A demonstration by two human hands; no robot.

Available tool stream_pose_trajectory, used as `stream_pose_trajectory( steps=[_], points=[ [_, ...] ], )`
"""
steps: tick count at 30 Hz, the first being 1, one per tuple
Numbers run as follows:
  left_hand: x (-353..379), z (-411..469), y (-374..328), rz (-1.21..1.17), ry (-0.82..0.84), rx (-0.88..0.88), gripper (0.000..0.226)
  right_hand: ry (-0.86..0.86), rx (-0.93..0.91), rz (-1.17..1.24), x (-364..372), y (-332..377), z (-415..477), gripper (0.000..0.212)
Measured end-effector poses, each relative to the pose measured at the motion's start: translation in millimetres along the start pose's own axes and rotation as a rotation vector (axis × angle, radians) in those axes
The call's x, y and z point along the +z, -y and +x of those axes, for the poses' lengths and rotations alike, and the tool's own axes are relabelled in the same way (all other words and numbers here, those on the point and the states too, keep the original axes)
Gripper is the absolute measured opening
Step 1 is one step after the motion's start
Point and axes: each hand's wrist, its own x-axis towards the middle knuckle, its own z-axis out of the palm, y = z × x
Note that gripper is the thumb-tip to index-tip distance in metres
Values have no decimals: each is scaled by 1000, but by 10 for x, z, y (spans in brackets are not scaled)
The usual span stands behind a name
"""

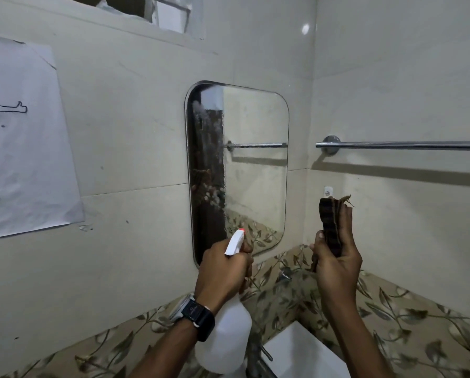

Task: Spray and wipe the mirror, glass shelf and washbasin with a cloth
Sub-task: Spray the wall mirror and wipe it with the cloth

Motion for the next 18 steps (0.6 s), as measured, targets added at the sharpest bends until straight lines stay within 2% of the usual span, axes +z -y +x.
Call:
stream_pose_trajectory(
  steps=[6, 13, 16, 18],
  points=[
    [-260, 135, -171, -118, -156, 30, 14, 24, 106, 23, 325, -194, 173, 64],
    [-723, 379, -603, -135, -264, 119, 24, -56, 192, 179, 1415, 25, 723, 53],
    [-865, 423, -762, -139, -292, 166, 37, 39, 99, 74, 1946, 145, 1096, 55],
    [-945, 475, -793, -143, -327, 183, 46, 157, -57, -32, 2282, 197, 1331, 60]
  ],
)
